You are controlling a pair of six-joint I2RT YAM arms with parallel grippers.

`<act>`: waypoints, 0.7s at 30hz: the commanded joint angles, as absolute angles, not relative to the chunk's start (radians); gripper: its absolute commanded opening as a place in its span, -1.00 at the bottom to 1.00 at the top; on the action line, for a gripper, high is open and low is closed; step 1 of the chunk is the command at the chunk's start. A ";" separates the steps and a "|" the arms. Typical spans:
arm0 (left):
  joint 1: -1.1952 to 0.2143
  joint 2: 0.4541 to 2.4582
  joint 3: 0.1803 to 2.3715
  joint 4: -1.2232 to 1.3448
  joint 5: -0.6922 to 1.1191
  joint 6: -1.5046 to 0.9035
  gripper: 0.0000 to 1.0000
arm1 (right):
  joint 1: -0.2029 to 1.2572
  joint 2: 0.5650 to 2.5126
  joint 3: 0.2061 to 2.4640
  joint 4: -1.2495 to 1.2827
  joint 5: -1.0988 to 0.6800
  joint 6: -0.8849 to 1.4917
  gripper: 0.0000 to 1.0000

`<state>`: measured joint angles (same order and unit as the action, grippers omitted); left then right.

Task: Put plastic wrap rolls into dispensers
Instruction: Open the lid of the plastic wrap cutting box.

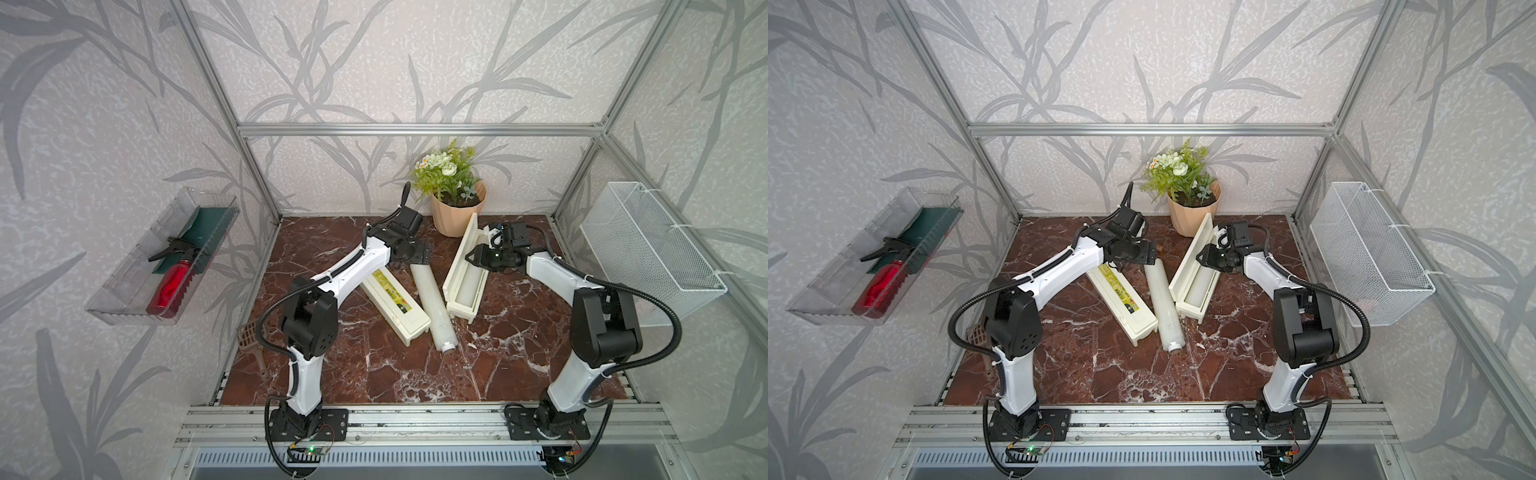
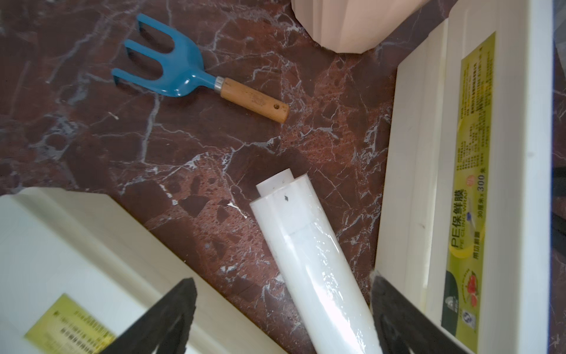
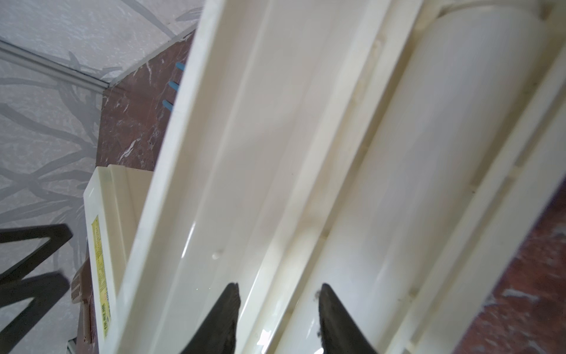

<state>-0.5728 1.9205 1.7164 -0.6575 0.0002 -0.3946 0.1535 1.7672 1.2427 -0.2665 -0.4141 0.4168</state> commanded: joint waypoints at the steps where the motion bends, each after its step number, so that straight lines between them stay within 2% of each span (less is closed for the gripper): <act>1: -0.561 1.857 1.666 -0.607 -0.040 -0.387 0.78 | 0.176 1.748 1.277 -0.305 -0.346 0.407 -0.06; 10: -0.550 1.830 1.615 -0.616 -0.044 -0.377 0.78 | 0.291 1.901 1.451 -0.358 -0.342 0.342 0.08; 18: -0.536 1.788 1.556 -0.623 -0.104 -0.375 0.79 | 0.226 1.637 1.233 -0.411 -0.135 0.367 0.18; 21: -0.524 1.783 1.559 -0.647 -0.124 -0.371 0.79 | 0.198 1.596 1.169 -0.431 -0.099 0.380 0.28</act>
<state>-0.5392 1.8286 1.5581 -0.6258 -0.0742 -0.3882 0.2237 1.6421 1.2060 -0.3954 -0.1818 0.3634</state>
